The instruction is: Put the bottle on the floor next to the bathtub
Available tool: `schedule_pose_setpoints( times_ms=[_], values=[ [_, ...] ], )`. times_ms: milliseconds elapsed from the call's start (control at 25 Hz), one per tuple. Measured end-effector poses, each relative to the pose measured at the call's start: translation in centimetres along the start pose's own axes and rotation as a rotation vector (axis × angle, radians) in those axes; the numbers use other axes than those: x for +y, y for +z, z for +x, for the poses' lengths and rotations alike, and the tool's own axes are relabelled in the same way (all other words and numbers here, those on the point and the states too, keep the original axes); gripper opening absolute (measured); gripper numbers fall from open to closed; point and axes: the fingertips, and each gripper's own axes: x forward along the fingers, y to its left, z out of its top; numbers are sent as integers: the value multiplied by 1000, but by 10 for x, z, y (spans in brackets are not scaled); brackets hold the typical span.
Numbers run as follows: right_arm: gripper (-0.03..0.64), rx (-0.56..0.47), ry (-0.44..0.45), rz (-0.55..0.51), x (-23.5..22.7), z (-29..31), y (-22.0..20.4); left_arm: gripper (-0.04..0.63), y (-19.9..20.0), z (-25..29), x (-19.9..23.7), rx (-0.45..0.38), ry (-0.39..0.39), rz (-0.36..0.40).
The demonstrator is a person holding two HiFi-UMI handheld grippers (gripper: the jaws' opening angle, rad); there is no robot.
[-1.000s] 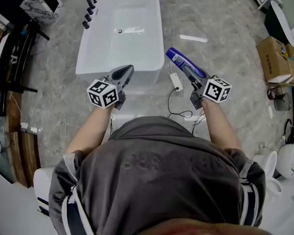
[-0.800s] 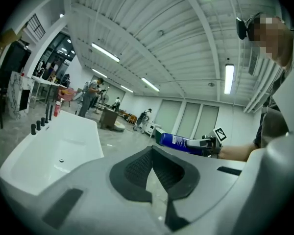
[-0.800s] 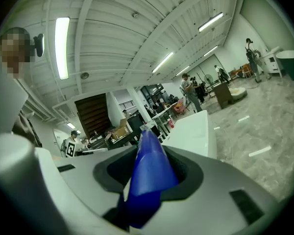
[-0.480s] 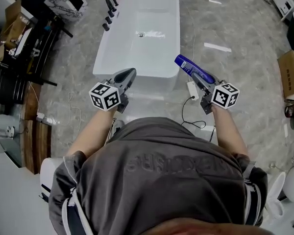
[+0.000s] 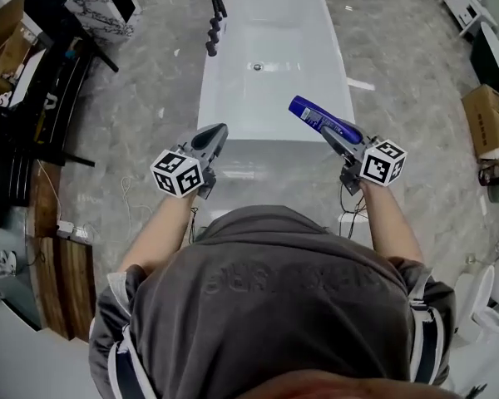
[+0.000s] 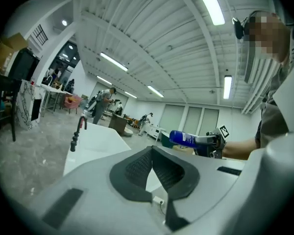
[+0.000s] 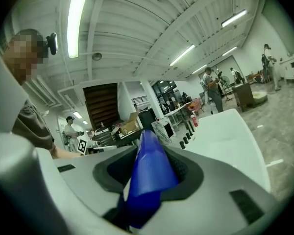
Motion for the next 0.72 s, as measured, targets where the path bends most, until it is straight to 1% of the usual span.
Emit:
schedule_pose_setpoints(
  times_ms=[80,160,320,400,480,600,720],
  values=[
    [140,-31,-15,63,51,66,-14,3,2,-69,68,40,0,11],
    [140,-33,-22,98,97,117,-22,3,15,-126,122,70,13,13],
    [140,18,-21,88,154,170,-20,3,47,-189,175,58,47,-15],
    [140,36,-20,80,172,192,-25,3,55,-208,192,47,52,-23],
    [140,42,-21,77,179,205,-27,3,59,-216,199,43,49,-23],
    [140,59,-18,63,176,218,-30,3,57,-213,197,65,49,-8],
    [140,115,-5,-5,166,225,-39,3,46,-204,192,93,68,-2]
  ],
)
